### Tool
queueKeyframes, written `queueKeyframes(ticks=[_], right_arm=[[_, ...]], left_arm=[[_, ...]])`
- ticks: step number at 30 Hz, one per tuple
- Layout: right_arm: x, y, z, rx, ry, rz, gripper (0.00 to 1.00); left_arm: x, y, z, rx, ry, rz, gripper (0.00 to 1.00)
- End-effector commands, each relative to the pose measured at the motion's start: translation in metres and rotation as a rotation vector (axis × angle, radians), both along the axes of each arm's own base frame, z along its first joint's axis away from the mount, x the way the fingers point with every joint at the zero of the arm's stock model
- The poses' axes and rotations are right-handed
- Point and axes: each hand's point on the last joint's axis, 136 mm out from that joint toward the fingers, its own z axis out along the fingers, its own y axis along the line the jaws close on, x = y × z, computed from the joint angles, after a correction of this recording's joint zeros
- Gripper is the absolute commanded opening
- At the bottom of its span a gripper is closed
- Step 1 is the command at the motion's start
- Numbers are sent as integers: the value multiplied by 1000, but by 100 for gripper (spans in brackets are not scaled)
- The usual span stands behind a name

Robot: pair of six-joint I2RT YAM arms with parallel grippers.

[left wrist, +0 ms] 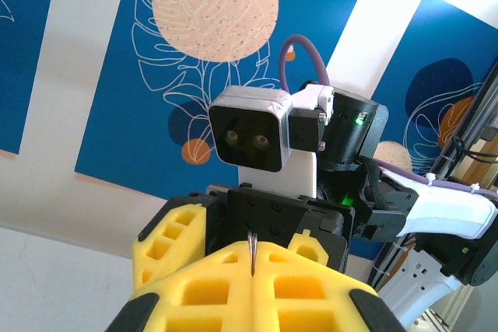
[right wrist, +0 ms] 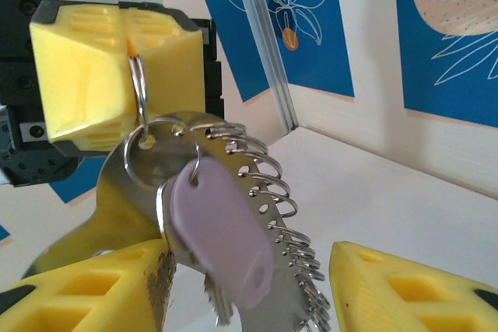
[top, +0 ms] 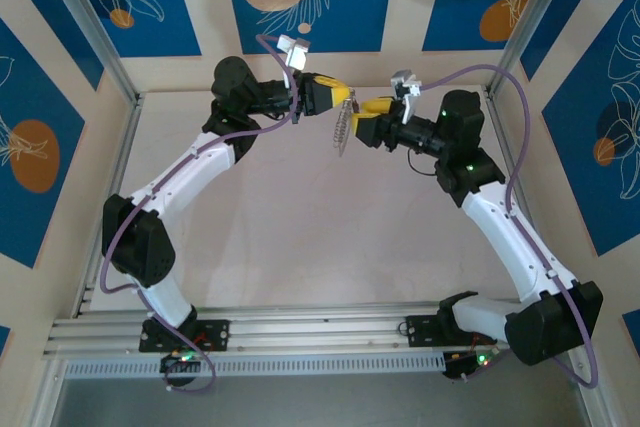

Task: Put the keys on the keyring

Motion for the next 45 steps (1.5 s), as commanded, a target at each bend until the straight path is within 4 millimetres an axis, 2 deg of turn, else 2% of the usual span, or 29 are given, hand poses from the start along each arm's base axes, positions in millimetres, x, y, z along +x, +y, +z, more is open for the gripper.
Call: queueKeyframes(ticks=[1, 6, 13, 16, 20, 32, 45], right_arm=[[6, 0, 13, -28, -60, -32, 55], [8, 4, 16, -46, -78, -31, 48], [2, 3, 15, -72, -100, -16, 11], [-2, 3, 17, -80, -115, -8, 0], [-4, 0, 16, -100, -124, -20, 0], [0, -21, 31, -133, -177, -125, 0], [-2, 2, 37, -163, -177, -31, 0]], left_arm=[[-11, 6, 15, -33, -53, -10, 0], [-12, 6, 16, -34, -58, -14, 0], [-12, 6, 16, -33, -57, -16, 0], [-11, 6, 16, -32, -58, -14, 0], [-12, 5, 16, -31, -60, -15, 0], [-13, 6, 17, -29, -61, -14, 0], [-13, 5, 16, -28, -61, -16, 0]])
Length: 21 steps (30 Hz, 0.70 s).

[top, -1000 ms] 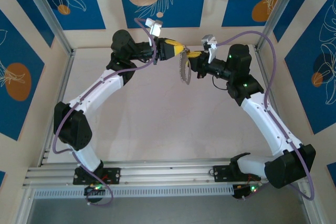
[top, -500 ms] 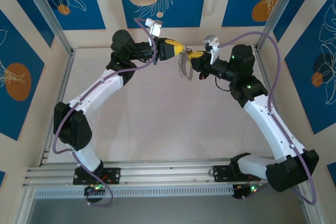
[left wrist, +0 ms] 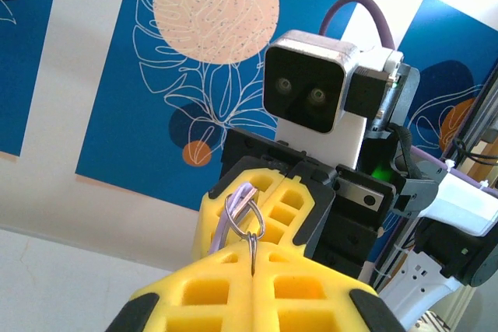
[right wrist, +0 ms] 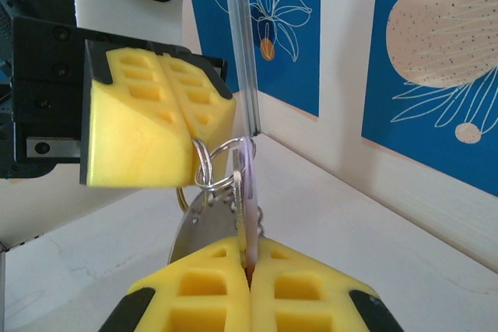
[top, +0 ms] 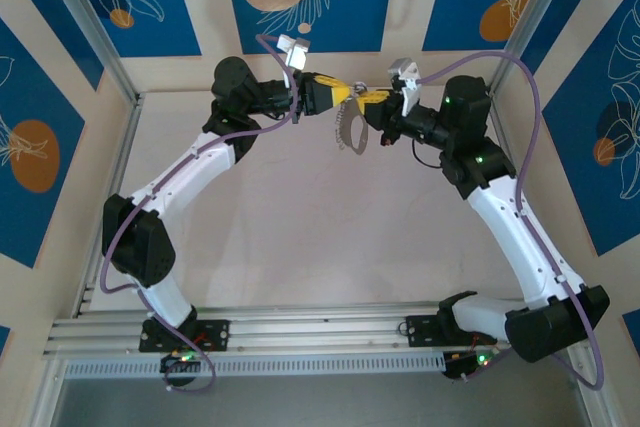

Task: Put the keys on the keyring

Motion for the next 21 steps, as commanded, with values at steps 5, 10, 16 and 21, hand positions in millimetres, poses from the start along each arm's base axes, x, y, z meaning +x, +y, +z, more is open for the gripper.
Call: queueKeyframes(ticks=[5, 10, 16, 21], right_arm=[[3, 7, 7, -35, -25, 3, 0], [8, 0, 7, -39, -23, -34, 0], [10, -17, 11, -23, -26, -91, 0], [7, -25, 15, -4, -32, -103, 0]], left_arm=[[-14, 4, 14, -22, -59, -25, 0], [-14, 4, 14, -23, -61, -25, 0], [-13, 4, 12, -21, -57, -24, 0], [-13, 4, 12, -21, -56, -24, 0]])
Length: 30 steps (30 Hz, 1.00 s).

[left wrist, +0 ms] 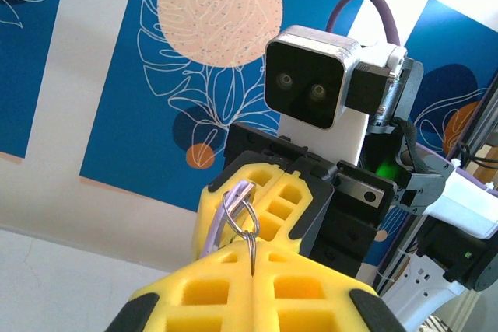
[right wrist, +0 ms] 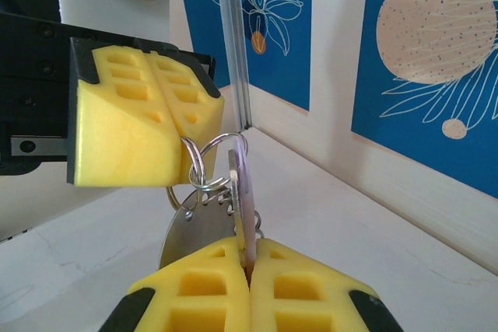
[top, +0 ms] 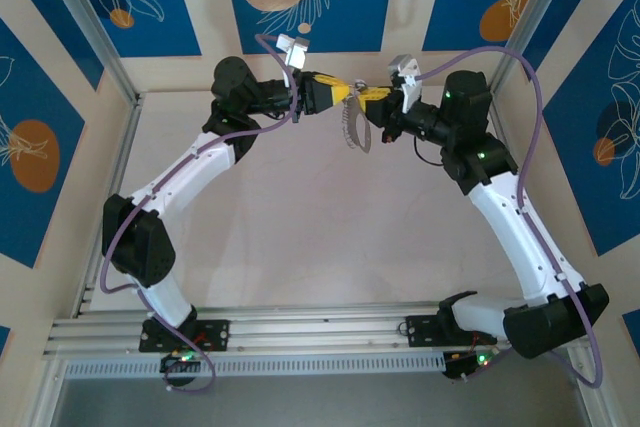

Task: Put the keys on the keyring

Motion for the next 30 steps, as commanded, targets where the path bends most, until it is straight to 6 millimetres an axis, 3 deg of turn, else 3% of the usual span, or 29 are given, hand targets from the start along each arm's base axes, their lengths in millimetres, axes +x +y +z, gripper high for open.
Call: queueKeyframes(ticks=[1, 19, 30], right_arm=[[2, -16, 14, 24, -36, -67, 0], [-1, 11, 13, -12, -38, 14, 0], [10, -2, 16, -16, -40, -66, 0]], left_arm=[[-15, 4, 13, -19, -60, -33, 0], [-15, 1, 11, -17, -57, -38, 0], [-14, 0, 9, -13, -56, -37, 0]])
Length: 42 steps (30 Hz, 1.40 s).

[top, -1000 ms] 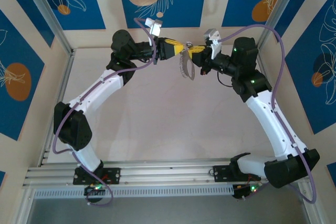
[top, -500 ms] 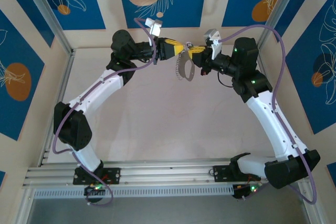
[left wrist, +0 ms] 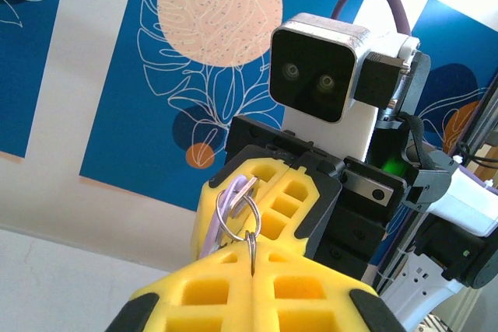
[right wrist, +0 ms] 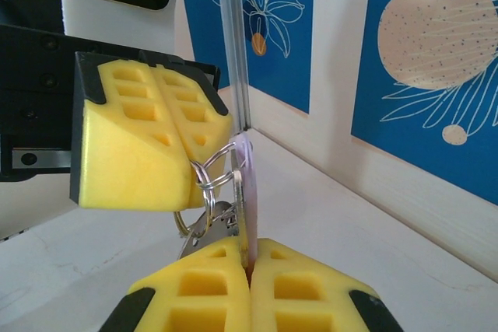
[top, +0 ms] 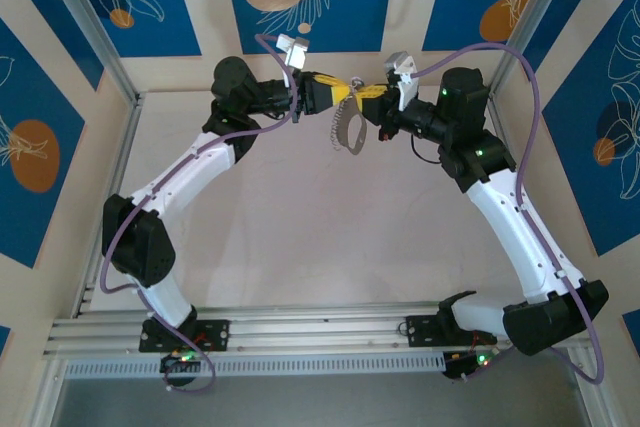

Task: Put the keys on the keyring

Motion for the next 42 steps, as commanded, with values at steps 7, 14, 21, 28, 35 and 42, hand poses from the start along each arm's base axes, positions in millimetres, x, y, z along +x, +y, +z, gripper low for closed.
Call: queueKeyframes(ticks=[7, 14, 21, 28, 35, 42], right_arm=[[19, -19, 7, -12, 5, -113, 0], [35, -23, -16, -37, 60, -142, 0], [53, -24, -42, -57, 119, -154, 0], [77, -12, -78, -58, 209, -133, 0], [102, 10, -115, -51, 295, -110, 0], [142, 39, -161, -51, 379, -95, 0]], left_arm=[[-11, 0, 1, -5, -50, -22, 31], [-7, 3, -6, 0, -39, 2, 36], [3, 20, -15, 1, -18, 80, 39], [8, 44, -28, 18, 12, 188, 42], [0, 62, -36, 43, 3, 241, 45], [-1, 77, -43, 72, -3, 286, 45]])
